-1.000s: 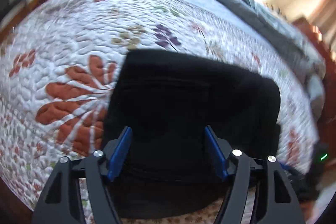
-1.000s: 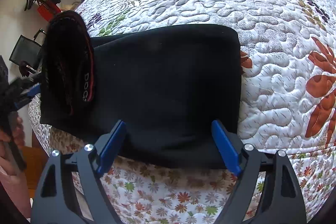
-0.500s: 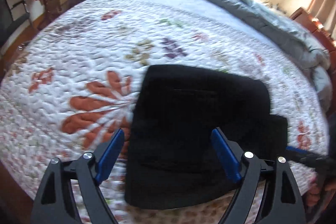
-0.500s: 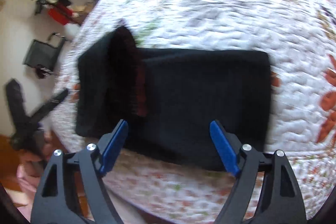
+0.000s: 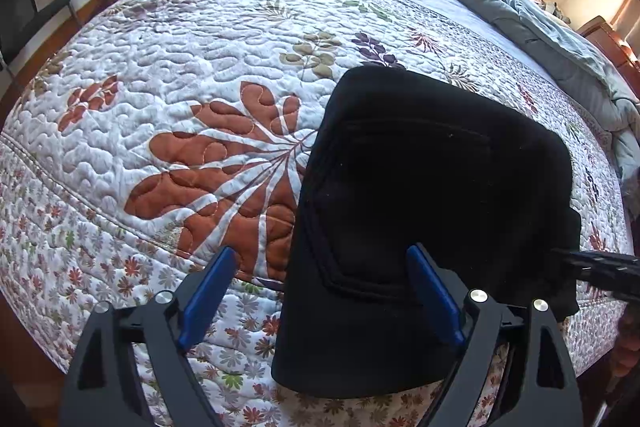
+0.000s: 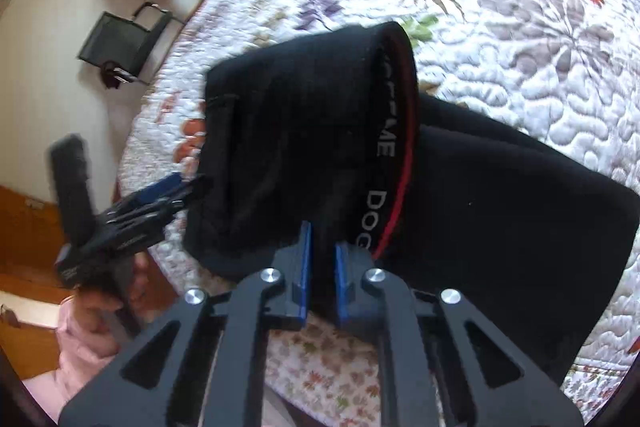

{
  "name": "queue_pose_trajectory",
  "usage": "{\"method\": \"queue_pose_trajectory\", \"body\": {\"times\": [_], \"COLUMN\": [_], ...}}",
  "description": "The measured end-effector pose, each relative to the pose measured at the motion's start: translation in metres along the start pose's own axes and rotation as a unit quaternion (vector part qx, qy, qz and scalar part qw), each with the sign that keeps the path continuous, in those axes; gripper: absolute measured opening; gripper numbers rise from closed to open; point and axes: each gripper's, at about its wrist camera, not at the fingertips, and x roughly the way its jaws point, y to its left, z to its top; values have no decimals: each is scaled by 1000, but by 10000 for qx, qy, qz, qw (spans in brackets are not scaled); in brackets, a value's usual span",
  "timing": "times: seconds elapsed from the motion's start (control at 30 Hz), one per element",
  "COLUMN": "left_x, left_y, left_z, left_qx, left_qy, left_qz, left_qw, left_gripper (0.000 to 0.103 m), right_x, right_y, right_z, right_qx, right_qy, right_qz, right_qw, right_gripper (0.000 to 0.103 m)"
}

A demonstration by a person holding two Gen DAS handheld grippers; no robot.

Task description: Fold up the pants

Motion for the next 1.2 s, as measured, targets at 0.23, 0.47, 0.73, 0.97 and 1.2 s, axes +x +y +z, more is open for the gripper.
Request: {"method": "queue_pose_trajectory", "body": {"times": [0.23, 0.47, 0.73, 0.97, 1.2], "left_x": [12, 5, 2, 2, -4], "left_y": [-4, -1, 9, 22, 31], "left_z": [-3, -5, -9, -21, -19], "left_qx": [25, -49, -254, -597, -865], "left_qy": [109, 117, 307, 431, 384], "left_qz": [-36, -140, -425, -620, -673], "left_qw": [9999, 9998, 9983, 9954, 9932], "left_gripper": [94, 94, 94, 94, 94], "right_x": [-8, -2, 2, 34, -24], "right_y": [-6, -27, -37, -27, -7], "right_z": [-16, -22, -13, 3, 6], "right_qx": [139, 348, 534, 495, 228], "right_qy": [69, -1, 99, 312, -226], "right_qz": [-298, -352, -129, 240, 1057], "right_qw": [9994, 9988, 9984, 9980, 9939], "right_gripper": [5, 54, 70, 27, 17]}}
